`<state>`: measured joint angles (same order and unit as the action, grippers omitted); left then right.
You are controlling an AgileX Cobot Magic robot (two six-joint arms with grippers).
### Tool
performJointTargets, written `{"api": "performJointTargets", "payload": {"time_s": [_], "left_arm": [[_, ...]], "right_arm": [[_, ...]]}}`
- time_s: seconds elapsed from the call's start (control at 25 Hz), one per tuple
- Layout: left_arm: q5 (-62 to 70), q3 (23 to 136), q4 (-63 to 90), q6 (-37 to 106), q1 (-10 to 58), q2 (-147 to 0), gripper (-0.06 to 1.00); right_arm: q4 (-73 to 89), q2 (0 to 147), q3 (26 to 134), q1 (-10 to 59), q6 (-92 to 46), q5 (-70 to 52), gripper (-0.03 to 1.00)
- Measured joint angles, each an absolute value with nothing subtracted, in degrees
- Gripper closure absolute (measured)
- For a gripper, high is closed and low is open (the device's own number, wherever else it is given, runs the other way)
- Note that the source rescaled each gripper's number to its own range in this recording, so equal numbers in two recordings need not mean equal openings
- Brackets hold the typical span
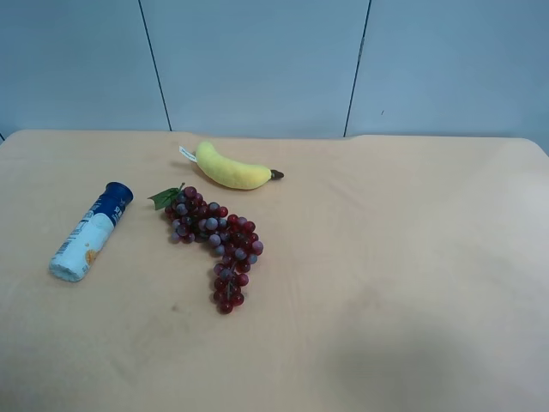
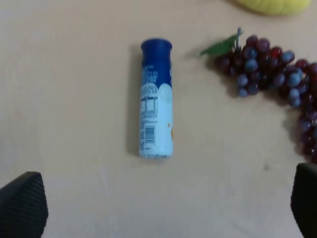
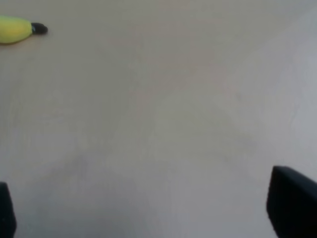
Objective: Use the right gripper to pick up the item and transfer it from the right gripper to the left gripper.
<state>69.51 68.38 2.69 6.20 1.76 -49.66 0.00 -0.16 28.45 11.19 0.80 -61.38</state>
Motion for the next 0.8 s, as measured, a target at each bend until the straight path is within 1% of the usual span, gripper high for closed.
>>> {"api": "performJointTargets", "payload": {"time_s": [0.2, 0.56, 0.8], "left_arm": [[69.5, 63.6, 2.5, 5.7, 1.8, -41.3, -0.05], [69.7, 49.2, 2.3, 5.2, 1.8, -22.9, -0.05], [69.8, 44.1, 2.1, 4.3, 1.8, -8.9, -0.05]], "right_arm": [[0.0, -0.2, 28.5, 11.2, 0.8, -61.4, -0.03], [0.0, -0.2, 28.5, 11.2, 0.8, -61.4, -0.03], [0.0, -0.2, 28.5, 11.2, 0.8, -61.4, -0.03]]}}
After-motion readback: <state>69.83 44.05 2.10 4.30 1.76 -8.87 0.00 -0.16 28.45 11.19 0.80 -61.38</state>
